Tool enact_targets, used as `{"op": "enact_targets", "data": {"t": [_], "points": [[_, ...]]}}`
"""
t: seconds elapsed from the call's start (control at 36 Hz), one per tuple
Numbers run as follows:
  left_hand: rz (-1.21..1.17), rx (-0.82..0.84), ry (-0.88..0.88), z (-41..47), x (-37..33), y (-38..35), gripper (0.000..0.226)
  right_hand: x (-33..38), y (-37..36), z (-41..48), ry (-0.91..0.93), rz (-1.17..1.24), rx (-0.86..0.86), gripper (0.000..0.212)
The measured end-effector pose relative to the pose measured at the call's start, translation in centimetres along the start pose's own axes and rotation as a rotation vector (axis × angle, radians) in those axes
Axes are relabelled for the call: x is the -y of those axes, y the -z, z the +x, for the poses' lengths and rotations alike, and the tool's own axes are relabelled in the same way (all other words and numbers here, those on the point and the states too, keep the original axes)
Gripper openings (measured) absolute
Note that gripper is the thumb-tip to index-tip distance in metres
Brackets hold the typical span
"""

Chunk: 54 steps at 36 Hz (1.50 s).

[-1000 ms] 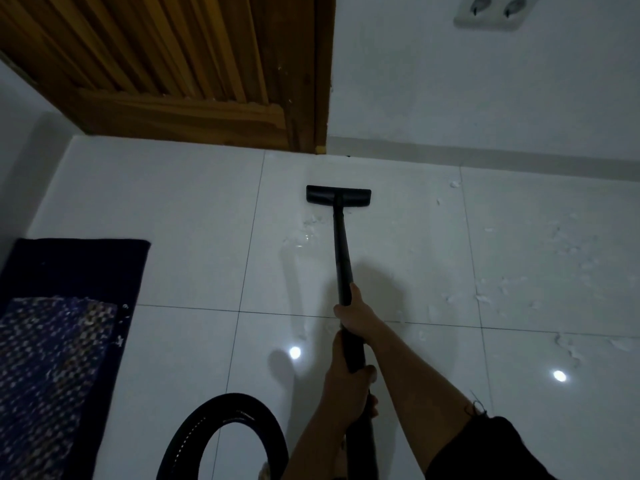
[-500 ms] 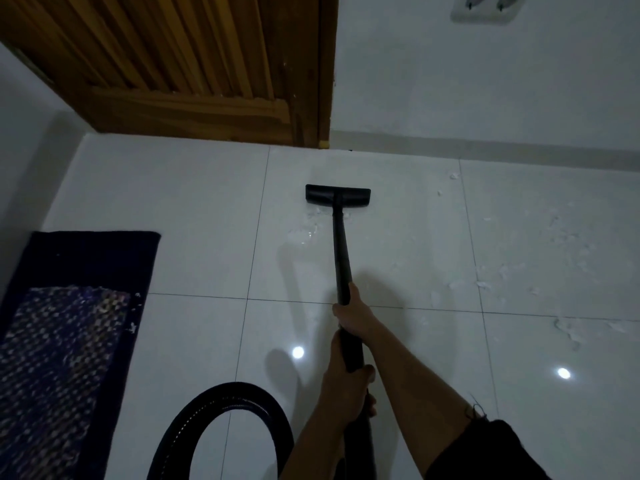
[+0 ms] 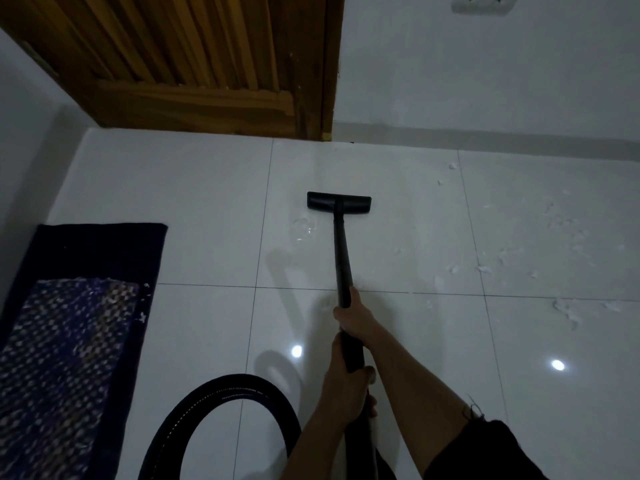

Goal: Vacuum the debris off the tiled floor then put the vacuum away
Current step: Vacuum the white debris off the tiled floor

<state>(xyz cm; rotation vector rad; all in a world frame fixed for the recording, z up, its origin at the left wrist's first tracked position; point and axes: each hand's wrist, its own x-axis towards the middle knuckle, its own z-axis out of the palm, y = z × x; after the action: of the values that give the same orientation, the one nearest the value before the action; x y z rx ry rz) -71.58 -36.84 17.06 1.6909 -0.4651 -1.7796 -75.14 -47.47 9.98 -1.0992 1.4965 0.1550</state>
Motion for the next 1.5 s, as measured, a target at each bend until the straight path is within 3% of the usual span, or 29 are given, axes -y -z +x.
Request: {"op": "enact_targets", "data": {"t": [0.69,1.5], "points": [[-0.016,-0.030,-0.009,-4.1,5.1,3.6,0.064,-1.4,-6.5,-3.5,0.016,-0.054,0.048,0.075],[-0.128,-0.037,0.019,-11.3,10.2,-4.4,0.061,-10.4,-4.5,-10.1,0.031,-0.118,0.038,0.075]]}}
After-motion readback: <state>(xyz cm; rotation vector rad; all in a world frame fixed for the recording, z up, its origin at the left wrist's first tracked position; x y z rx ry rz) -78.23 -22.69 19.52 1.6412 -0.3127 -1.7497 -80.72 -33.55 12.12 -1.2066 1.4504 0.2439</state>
